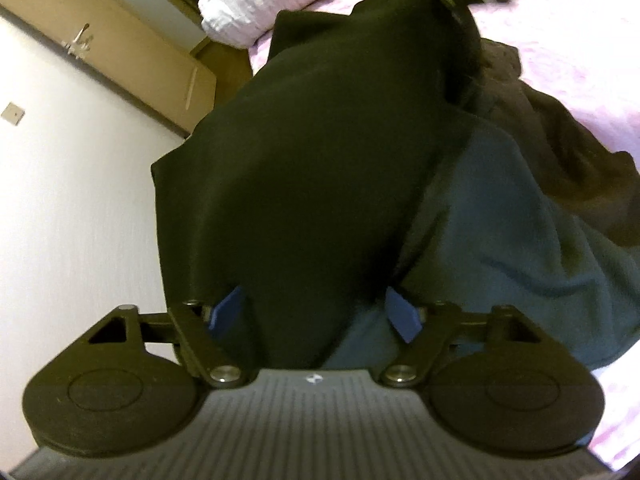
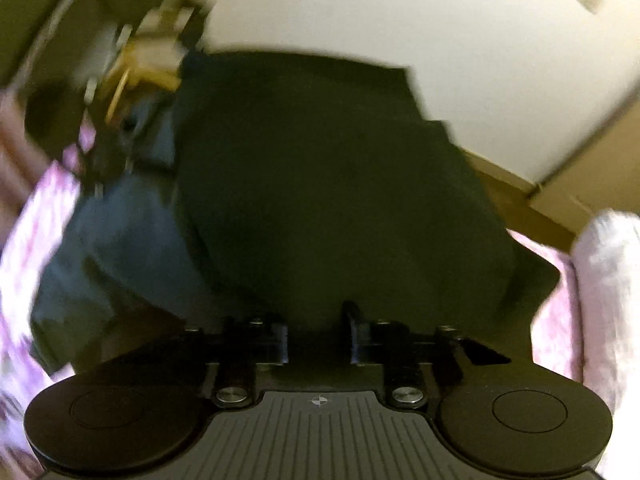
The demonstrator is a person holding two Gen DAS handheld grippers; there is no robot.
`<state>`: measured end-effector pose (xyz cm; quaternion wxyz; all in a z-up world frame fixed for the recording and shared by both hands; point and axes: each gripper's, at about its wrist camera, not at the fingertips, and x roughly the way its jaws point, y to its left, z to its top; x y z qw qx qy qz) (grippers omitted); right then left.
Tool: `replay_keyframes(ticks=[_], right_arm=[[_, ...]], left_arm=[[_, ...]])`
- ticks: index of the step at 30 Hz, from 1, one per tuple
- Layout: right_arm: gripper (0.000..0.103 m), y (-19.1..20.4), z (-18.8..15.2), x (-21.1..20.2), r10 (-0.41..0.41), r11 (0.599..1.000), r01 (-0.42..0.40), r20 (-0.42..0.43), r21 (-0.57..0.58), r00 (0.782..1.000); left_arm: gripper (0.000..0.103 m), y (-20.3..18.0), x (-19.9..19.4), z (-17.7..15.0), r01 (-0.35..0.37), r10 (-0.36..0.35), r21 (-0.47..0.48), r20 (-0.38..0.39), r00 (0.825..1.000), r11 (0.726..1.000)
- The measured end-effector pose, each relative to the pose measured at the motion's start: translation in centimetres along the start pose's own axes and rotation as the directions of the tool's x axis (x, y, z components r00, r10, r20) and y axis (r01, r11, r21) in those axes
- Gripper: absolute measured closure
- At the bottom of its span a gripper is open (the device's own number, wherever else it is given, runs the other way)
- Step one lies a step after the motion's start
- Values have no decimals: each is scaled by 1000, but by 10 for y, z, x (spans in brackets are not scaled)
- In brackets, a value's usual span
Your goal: Fold clothes
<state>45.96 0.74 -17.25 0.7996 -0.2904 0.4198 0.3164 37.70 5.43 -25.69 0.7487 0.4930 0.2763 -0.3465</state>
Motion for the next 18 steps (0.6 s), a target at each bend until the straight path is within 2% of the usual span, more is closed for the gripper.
replay_keyframes(ticks=[2,5,7,9,11,12,18], right_arm=[[83,-16,9,-16,-1,996,-2,34,90,999],[85,-30,17,-44,-25,989,13,76,150,997],[85,-29,22,-59,-35,985,18,96,172,995],[86,-28,23,-71,-46,983,26,108,181,993],[86,-19,16,-80,-57,981,35,112,190,992],[86,-16,11,-81,-62,979,38,113,202,992],[87,7,-36,-134,-111,952,67,132,300,985]], left_arm=[[38,1,-7,3,-4,5,-17,24,1000,1000],[43,3,-20,15,-32,34,-38,52,998,999],[50,0,-30,23,-47,49,-36,64,997,998],[72,-5,-38,30,-54,56,-30,70,996,998],[87,-3,-45,43,-57,59,-29,78,995,998],[91,-5,-54,47,-60,62,-25,88,994,998],[95,-42,-128,87,-66,64,6,173,983,998]])
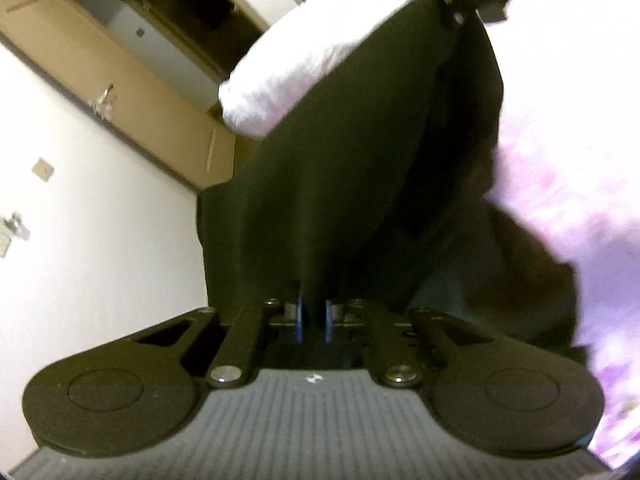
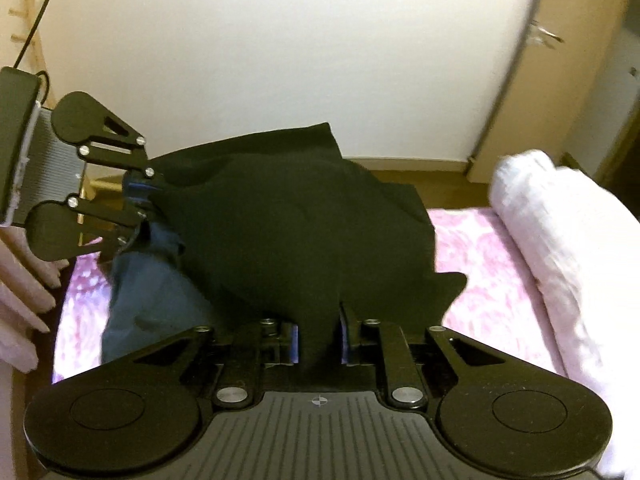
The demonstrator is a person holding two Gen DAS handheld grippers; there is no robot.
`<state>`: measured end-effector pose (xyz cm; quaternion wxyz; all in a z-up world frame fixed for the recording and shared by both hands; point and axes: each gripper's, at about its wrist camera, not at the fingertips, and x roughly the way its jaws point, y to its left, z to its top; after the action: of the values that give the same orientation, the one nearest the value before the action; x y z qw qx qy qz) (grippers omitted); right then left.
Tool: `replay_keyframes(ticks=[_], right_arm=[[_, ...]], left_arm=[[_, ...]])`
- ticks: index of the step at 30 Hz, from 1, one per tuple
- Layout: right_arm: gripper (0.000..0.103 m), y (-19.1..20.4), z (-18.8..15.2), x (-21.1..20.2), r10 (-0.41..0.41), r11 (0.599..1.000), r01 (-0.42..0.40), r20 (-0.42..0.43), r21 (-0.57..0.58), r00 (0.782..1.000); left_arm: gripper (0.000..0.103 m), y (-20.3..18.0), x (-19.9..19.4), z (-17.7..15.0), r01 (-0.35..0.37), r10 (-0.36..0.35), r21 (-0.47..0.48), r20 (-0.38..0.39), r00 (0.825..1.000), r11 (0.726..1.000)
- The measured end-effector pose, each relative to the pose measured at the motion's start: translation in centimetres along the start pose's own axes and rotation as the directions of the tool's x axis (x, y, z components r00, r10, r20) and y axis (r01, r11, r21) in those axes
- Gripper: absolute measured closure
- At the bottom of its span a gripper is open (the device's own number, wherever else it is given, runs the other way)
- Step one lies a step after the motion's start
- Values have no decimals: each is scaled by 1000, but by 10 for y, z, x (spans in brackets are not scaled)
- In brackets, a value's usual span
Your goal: Fold clothes
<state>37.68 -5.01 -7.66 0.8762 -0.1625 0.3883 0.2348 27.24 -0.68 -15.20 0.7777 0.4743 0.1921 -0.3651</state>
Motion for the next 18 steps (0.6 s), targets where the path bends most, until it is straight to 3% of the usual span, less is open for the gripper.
replay_keyframes(ticks=[6,11,14,16,18], right_arm=[[87,12,-85,-111,-53,992,50,18,116,998],[87,38,-208,-214,-125,972,129,-33,196,992],[87,60,-290,-272,-171,944,196,-114,265,979],[87,78,-342,-306,-198,915,253,-195,315,961],[87,95,-392,-328,-201,878,309,-304,365,931]], left_arm=[[96,-75,-103,80,73,-80,74,101,992,995],[96,-206,-196,173,202,-227,162,157,961,966],[96,-300,-244,225,364,-392,174,169,904,915],[94,-360,-264,253,506,-532,183,149,833,843],[87,-395,-273,268,596,-625,207,120,771,776]])
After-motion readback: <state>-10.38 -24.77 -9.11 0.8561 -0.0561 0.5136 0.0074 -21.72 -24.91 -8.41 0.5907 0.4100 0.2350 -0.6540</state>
